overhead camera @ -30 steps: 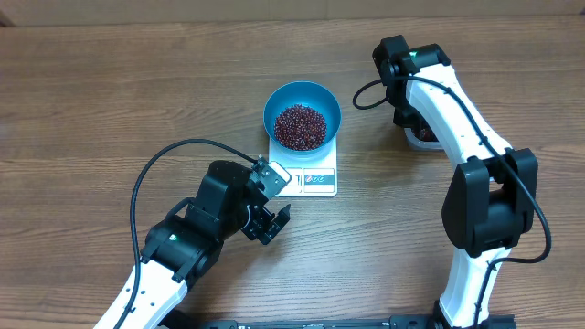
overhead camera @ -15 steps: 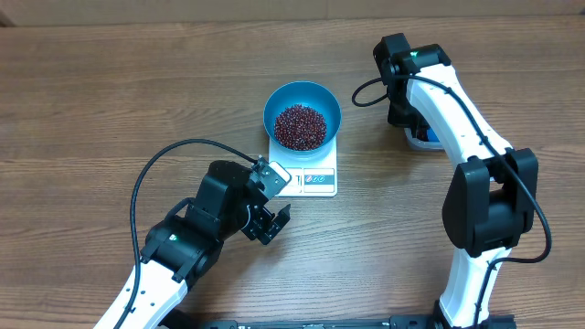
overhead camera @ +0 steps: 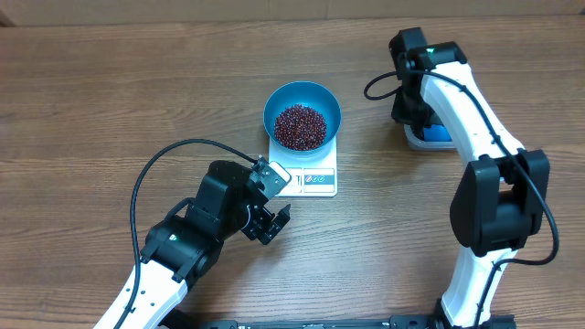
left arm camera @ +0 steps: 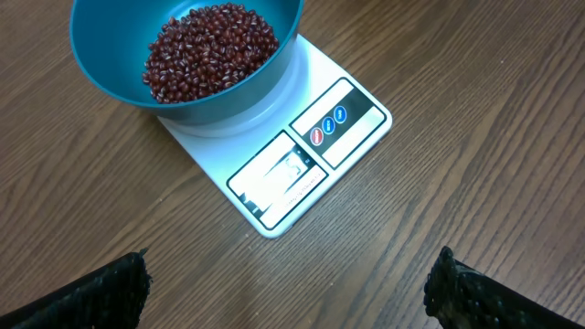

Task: Scoop item into bowl and weigh 150g on scale
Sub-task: 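Push the blue scoop down into the red beans with the right gripper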

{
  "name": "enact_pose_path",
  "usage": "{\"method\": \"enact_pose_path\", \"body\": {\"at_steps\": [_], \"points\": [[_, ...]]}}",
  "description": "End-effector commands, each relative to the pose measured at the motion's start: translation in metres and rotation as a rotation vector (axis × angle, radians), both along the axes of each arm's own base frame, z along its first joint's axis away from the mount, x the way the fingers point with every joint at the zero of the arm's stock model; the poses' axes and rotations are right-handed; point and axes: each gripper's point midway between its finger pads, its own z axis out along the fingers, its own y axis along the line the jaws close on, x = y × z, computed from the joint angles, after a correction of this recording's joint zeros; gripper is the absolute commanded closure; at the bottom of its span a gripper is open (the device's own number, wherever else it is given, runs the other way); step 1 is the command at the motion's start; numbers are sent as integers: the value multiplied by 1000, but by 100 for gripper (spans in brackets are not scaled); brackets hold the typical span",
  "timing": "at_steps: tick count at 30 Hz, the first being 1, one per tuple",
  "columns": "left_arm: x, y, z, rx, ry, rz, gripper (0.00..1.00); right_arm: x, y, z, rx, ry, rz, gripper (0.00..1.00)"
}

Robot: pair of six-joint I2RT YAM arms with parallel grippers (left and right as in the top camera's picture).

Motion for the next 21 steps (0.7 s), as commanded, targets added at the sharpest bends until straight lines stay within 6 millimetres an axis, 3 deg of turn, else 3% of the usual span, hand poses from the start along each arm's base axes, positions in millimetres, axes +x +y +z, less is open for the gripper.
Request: {"method": "enact_pose_path", "body": {"at_steps": [1,5,21], "points": [[-1,-1,-3,-6,11,-9,0,2,1,14,81,-49,-17,96],[-1,-1,-3,-6,11,-9,1,2,-2,24,109,-73,-22,96],[-1,-1,-3,-5,11,-9,0,5,5,22,360,-64,-7,96]]}}
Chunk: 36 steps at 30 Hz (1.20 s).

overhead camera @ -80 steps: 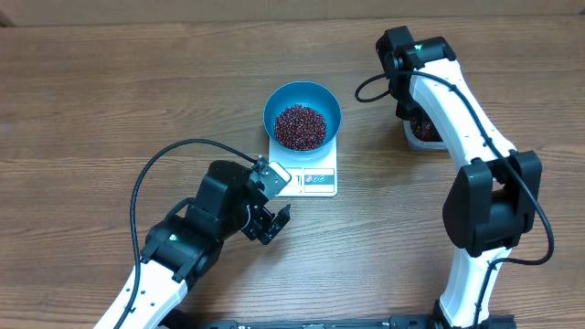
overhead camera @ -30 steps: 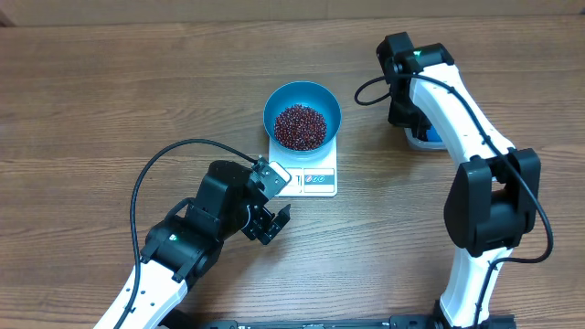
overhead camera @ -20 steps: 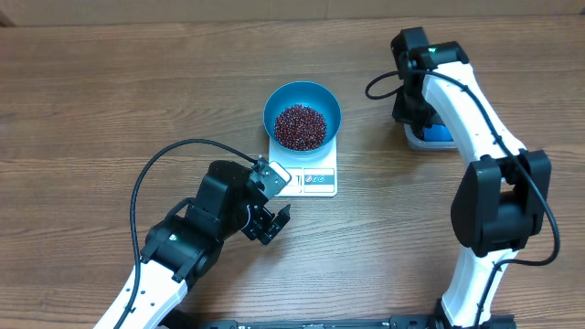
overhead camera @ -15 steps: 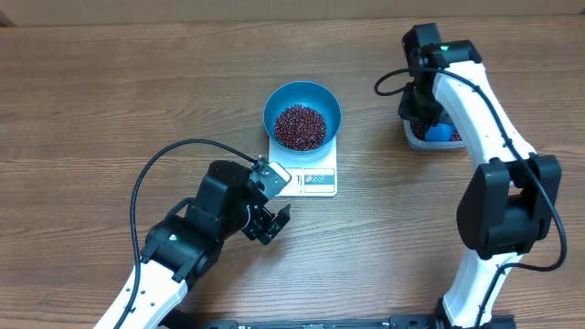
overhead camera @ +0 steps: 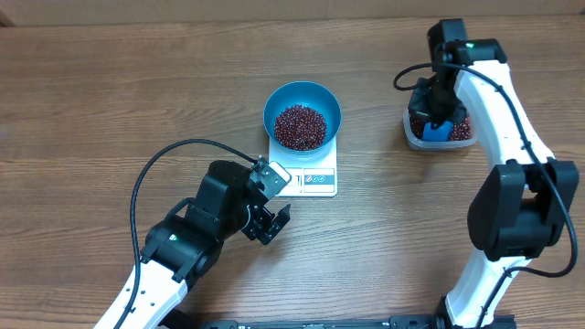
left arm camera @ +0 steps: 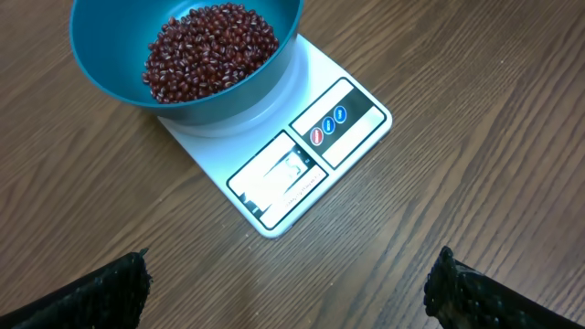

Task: Scoop item into bowl and weigh 150g on scale
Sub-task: 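Push the blue scoop down into the red beans with the right gripper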

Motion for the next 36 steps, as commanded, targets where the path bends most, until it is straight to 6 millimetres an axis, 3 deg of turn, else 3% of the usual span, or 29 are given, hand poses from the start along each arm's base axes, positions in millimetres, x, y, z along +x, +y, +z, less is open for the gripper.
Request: {"method": "enact_pose_path", "body": {"at_steps": [1,26,36], "points": [[-1,-1,-3,-6,12,-9,0,2,12,11,112,-36,32,96],[-1,-1,-3,-6,12,-9,0,-8,-14,13,273,-26,145,96],[-1,-1,-3,-6,12,-9,0,-13,-25,13,374,-25,106,96]]}}
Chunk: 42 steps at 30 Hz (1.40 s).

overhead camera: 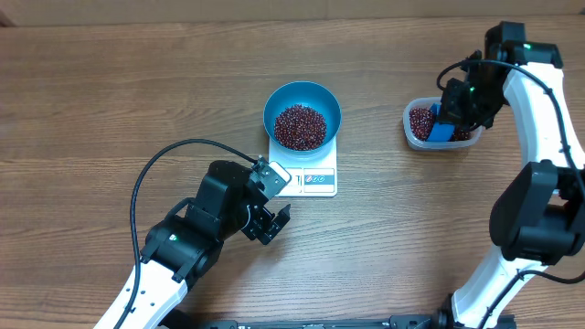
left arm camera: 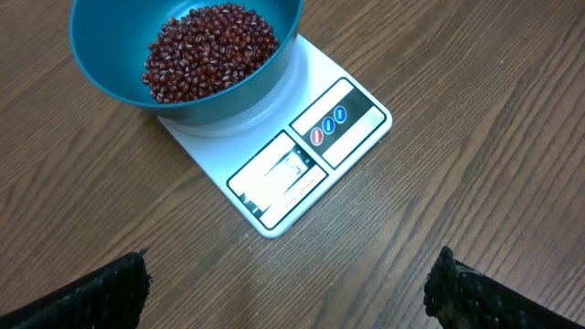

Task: Scoop item into bowl and weigh 150g on scale
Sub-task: 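Push the blue scoop down into the red beans with the right gripper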

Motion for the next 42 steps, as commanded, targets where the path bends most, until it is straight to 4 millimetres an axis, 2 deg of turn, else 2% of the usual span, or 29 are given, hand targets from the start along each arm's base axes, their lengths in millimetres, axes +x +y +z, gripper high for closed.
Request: {"method": "enact_pose_path", "body": {"at_steps": [1,20,42], "points": [[-1,-1,-3,-5,11,-9,0,-3,4,6,89,-12,-2,96],[-1,-1,-3,-5,11,-9,0,-12,3,10,175,19,-44,96],[-1,-1,-3,-5,11,-9,0,-28,-25,13,234,62,-140,96]]}}
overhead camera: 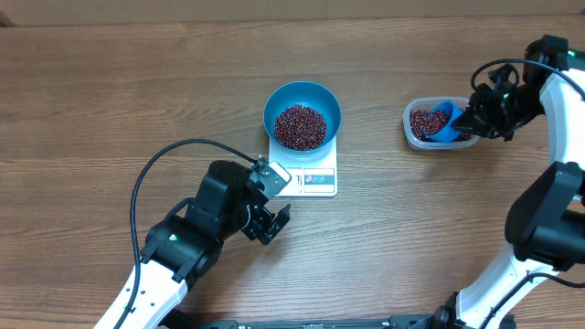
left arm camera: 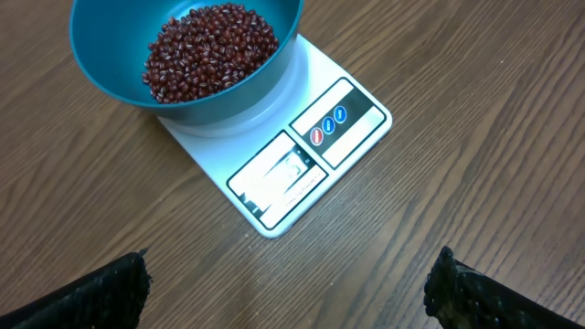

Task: Scoop item into bowl and weigh 150g on scale
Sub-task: 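Push the blue scoop down into the red beans with the right gripper, then lift the bean-filled scoop out of the tub with the right gripper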

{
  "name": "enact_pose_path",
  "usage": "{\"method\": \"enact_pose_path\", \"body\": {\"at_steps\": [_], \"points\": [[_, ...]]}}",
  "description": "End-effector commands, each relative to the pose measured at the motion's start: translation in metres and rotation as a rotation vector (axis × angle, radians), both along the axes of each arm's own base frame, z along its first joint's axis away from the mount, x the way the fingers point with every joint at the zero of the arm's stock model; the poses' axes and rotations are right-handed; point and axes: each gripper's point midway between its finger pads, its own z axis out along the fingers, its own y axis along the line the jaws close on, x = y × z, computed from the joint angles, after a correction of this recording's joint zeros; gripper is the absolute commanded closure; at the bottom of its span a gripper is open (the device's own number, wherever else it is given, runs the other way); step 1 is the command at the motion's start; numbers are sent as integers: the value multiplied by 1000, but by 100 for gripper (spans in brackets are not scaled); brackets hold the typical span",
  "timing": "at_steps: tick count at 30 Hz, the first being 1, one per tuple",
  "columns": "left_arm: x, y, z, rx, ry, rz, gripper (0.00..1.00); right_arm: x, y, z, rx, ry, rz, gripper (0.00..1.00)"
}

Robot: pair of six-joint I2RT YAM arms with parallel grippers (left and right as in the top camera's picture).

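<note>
A blue bowl (overhead camera: 303, 111) of red beans (overhead camera: 300, 125) stands on the white scale (overhead camera: 315, 181); the left wrist view shows the bowl (left arm camera: 105, 68) and the scale (left arm camera: 352, 137) with its display just ahead. My left gripper (overhead camera: 271, 223) rests open on the table in front of the scale, its fingertips (left arm camera: 105, 292) wide apart with bare wood between them. At the right, my right gripper (overhead camera: 475, 117) is shut on a blue scoop (overhead camera: 442, 122), which dips into a clear container (overhead camera: 416, 137) of beans.
The right arm reaches in from the table's right edge. A black cable loops from the left arm across the wood left of the scale. Bare wooden tabletop lies between the scale and the container.
My right arm has swung further to the right, and the scoop now lies lower and more tilted in the container. The left arm, bowl and scale have not moved.
My right arm first stood over the container, covering most of it. At each later moment the arm was further right, uncovering the container with the blue scoop in it. The left gripper stayed open by the scale, and the bowl's beans look unchanged.
</note>
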Motion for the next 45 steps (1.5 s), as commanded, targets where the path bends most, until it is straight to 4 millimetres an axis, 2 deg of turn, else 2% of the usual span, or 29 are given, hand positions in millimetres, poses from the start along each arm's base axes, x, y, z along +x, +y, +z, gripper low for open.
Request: {"method": "enact_pose_path", "body": {"at_steps": [1,15,21,27,36,45], "points": [[-1,-1,-3,-6,11,-9,0,-5,-1,3,31,3,-12,96],[-1,-1,-3,-5,11,-9,0,1,14,15,154,-62,17,96],[-1,-1,-3,-5,11,-9,0,3,13,23,211,-103,16,96],[-1,-1,-3,-5,11,-9,1,1,2,29,257,-139,1,96],[-1,-1,-3,-5,11,-9,0,-5,5,56,420,-288,72,96],[-1,-1,-3,-5,11,-9,0,0,16,77,519,-409,118,96]]}}
